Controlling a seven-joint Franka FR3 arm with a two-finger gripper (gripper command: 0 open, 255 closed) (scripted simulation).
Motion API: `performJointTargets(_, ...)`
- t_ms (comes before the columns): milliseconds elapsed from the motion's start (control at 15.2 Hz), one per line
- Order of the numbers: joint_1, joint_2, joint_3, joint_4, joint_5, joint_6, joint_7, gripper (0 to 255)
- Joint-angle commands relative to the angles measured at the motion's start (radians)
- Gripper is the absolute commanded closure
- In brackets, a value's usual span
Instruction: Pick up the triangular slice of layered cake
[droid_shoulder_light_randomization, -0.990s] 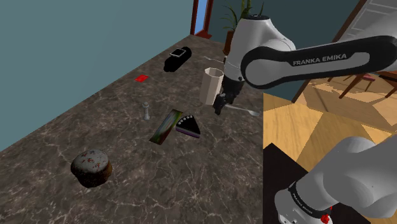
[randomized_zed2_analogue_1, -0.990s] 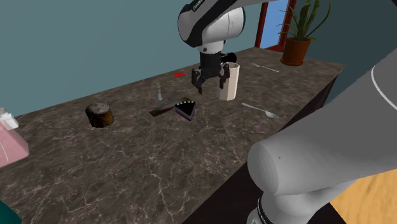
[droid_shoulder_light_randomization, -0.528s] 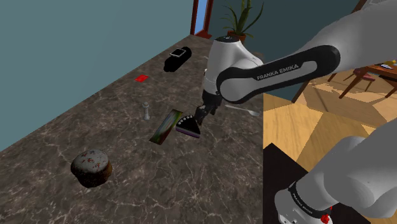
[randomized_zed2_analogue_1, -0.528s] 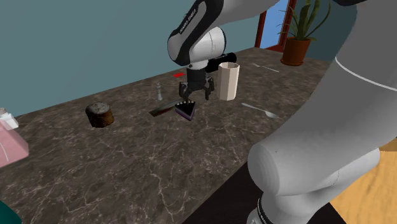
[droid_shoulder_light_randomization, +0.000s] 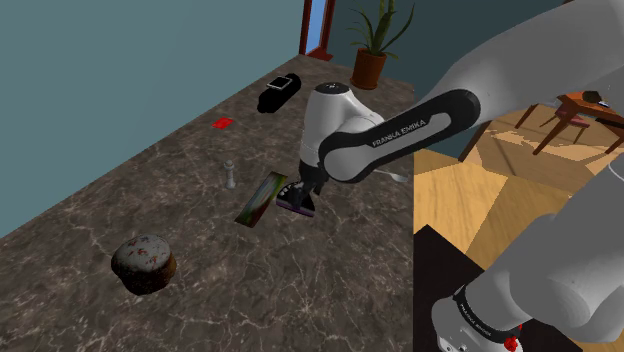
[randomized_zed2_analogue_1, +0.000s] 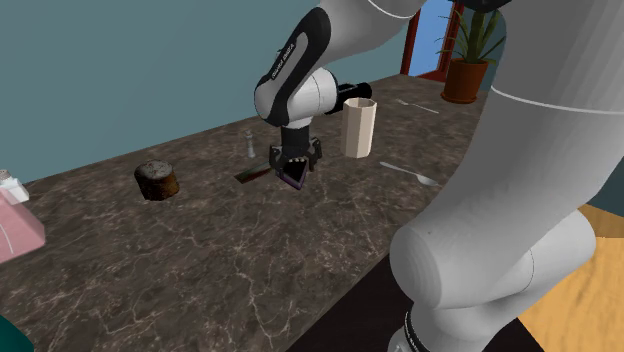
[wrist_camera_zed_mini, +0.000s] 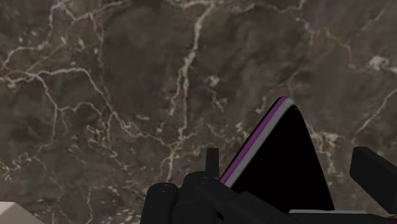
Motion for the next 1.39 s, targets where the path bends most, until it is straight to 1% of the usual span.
performJointTargets(0, 0.0, 0.018, -0.001, -0.011, -0.009, 0.029, 0.007, 0)
performJointTargets(132, 0.001, 0.035, -0.002, -0.016, -0.017, 0.05, 0.013, 0)
performJointTargets(264, 0.001, 0.035, -0.002, -0.016, -0.017, 0.05, 0.013, 0)
performJointTargets(330, 0.001, 0.035, -0.002, -0.015, -0.017, 0.049, 0.013, 255)
performJointTargets(924, 0.001, 0.035, -0.002, -0.016, -0.017, 0.05, 0.013, 255)
performJointTargets(1320, -0.001, -0.026, 0.001, 0.006, 0.012, -0.03, -0.009, 255)
